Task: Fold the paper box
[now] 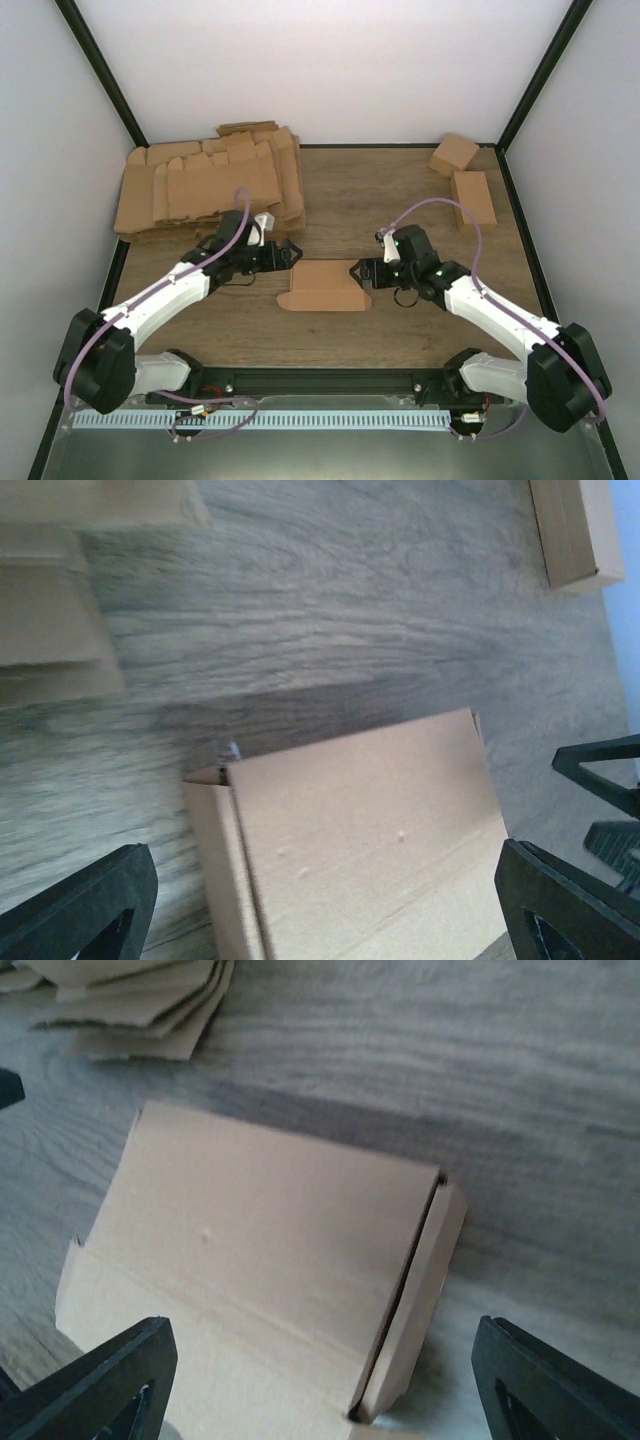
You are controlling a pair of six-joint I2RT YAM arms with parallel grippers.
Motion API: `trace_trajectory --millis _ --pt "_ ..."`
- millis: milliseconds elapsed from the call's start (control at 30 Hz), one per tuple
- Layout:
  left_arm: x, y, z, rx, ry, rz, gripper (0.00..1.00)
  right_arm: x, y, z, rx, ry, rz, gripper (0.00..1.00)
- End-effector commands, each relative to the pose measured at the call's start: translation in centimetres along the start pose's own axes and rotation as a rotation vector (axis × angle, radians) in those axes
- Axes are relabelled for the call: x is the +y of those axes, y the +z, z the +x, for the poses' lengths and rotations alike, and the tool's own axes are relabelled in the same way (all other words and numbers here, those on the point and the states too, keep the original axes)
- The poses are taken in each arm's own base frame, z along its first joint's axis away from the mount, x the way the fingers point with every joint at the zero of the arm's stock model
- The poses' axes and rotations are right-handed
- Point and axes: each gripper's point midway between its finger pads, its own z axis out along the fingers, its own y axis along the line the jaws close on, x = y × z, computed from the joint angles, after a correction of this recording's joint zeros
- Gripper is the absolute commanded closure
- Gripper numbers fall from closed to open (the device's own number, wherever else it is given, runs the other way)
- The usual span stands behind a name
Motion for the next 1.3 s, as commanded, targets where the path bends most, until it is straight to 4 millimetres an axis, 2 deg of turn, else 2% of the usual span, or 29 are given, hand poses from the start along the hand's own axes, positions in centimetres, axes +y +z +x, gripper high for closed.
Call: trace_trajectory --millis 0,100,167,367,533,667,800,900,1100,1267 --pt "1.3 -1.8 -0.3 -0.023 -0.027 0.023 0.05 0.6 -0.8 -4.3 -0.079 -0.040 -0.038 0.16" --pt "1.4 -2.9 -0.3 -0.041 -0.038 0.040 0.05 0.7 -0.7 -5.8 -0.089 -0.067 -0.062 0.18" --pt "1.2 -3.4 0.0 -0.038 -0.036 0.052 0.05 1.6 -0.5 -6.5 -0.084 -0.111 -0.109 0.19" --pt "1.2 -3.9 1.4 0.004 -0.007 0.061 0.05 3.0 1.6 -6.8 -0.016 -0.165 -0.208 0.22" --pt "1.0 -3.7 2.7 0.038 -0.010 0.100 0.05 4.9 3.2 -6.7 0.045 -0.191 -0.351 0.40" --pt "0.6 -3.3 3.8 0.083 -0.008 0.147 0.05 6.7 4.5 -5.9 0.113 -0.218 -0.445 0.47" --pt "0.7 -2.9 4.0 0.103 -0.008 0.150 0.06 6.0 6.1 -5.9 0.138 -0.227 -0.404 0.45" --pt "0.7 -2.8 4.0 0.106 -0.005 0.150 0.05 4.6 7.1 -6.5 0.119 -0.261 -0.319 0.35" --pt "1.0 -2.4 3.9 0.112 -0.003 0.140 0.06 3.5 8.6 -7.5 0.098 -0.353 -0.262 0.35" --pt "0.8 -2.5 3.6 0.109 0.000 0.140 0.06 3.9 9.9 -6.2 0.145 -0.360 -0.343 0.35"
